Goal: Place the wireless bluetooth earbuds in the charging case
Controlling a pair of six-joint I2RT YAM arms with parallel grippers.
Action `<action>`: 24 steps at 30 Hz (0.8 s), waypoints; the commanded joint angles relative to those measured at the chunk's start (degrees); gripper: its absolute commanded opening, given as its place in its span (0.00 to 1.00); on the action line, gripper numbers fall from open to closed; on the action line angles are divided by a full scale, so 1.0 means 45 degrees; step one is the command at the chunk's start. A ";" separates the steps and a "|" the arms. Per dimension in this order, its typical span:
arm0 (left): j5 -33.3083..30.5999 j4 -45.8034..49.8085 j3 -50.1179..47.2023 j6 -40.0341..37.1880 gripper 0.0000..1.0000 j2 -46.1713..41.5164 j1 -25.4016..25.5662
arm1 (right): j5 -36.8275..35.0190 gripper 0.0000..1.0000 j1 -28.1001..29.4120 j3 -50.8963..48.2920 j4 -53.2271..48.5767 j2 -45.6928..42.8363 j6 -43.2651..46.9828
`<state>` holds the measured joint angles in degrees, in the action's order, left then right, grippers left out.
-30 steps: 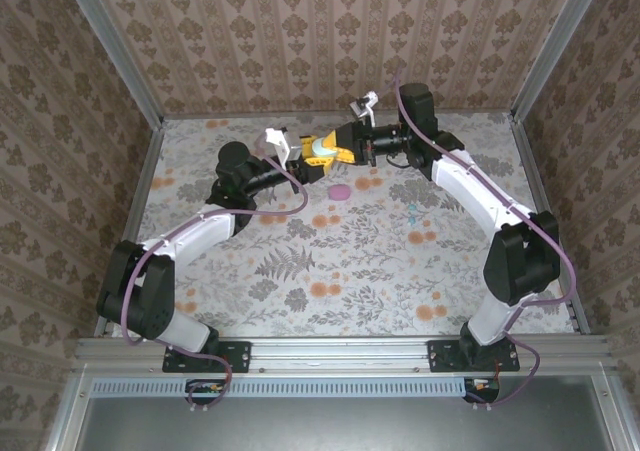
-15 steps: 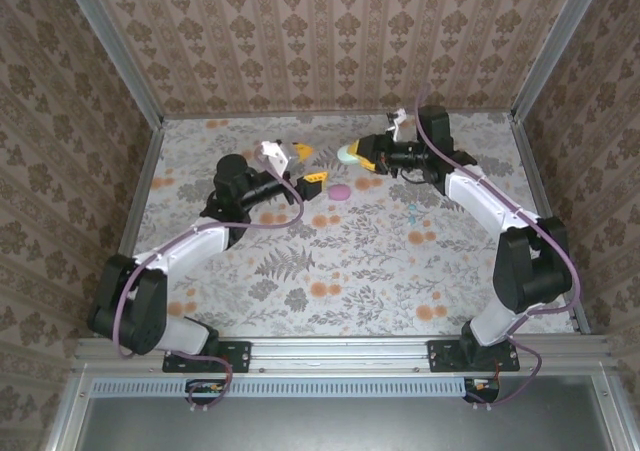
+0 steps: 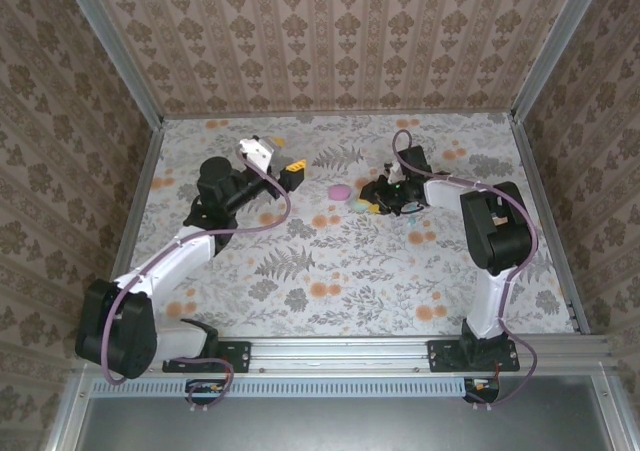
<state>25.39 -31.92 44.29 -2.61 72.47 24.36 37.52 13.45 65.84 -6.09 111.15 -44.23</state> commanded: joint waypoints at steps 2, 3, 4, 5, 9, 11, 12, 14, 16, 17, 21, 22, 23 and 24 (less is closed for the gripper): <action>-0.0477 0.1063 0.0489 0.0177 0.72 -0.0117 -0.0022 | -0.0608 0.23 0.0064 0.0560 -0.0677 0.0458 0.1040; -0.0519 0.1143 0.0539 0.0170 0.72 -0.0105 -0.0023 | -0.0655 0.23 0.0059 0.0618 -0.0693 0.0609 0.1119; -0.0572 0.1271 0.0591 0.0180 0.72 -0.0089 -0.0008 | -0.0695 0.24 0.0058 0.0677 -0.0705 0.0753 0.1172; -0.0681 0.1446 0.0671 0.0187 0.72 -0.0088 -0.0022 | -0.0682 0.24 0.0065 0.0729 -0.0662 0.0882 0.1190; -0.1311 0.2667 0.1158 0.0379 0.73 0.0018 -0.0054 | -0.0725 0.26 0.0095 0.0934 -0.0626 0.1156 0.1353; -0.1676 0.3538 0.1528 0.0593 0.74 0.0133 -0.0096 | -0.1054 0.32 0.0076 0.1068 -0.1013 0.1137 0.1617; -0.1756 0.3933 0.1683 0.0679 0.74 0.0197 -0.0146 | -0.1225 0.34 0.0071 0.1122 -0.1199 0.1091 0.1803; -0.1908 0.4904 0.2151 0.1087 0.74 0.0429 -0.0342 | -0.1591 0.41 0.0071 0.1201 -0.1619 0.0948 0.2111; -0.1921 0.5840 0.2628 0.1440 0.74 0.0710 -0.0574 | -0.1781 0.44 0.0064 0.1371 -0.2095 0.0840 0.2427; -0.1968 0.6280 0.2846 0.1576 0.74 0.0854 -0.0689 | -0.1872 0.45 0.0074 0.1439 -0.2300 0.0771 0.2524; -0.2089 0.7596 0.3482 0.2141 0.74 0.1412 -0.1204 | -0.2208 0.51 0.0048 0.1633 -0.2853 0.0478 0.2866; -0.2090 0.7891 0.3626 0.2252 0.74 0.1551 -0.1374 | -0.2294 0.53 0.0068 0.1738 -0.3064 0.0433 0.2972; -0.2096 0.8219 0.3762 0.2329 0.73 0.1689 -0.1531 | -0.2391 0.54 0.0067 0.1813 -0.3246 0.0368 0.3070; -0.2104 0.8512 0.3884 0.2359 0.73 0.1813 -0.1683 | -0.2458 0.55 0.0058 0.1851 -0.3322 0.0298 0.3140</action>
<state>16.84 -1.06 59.27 5.19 79.29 18.26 29.76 13.45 72.34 -15.92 115.02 -32.84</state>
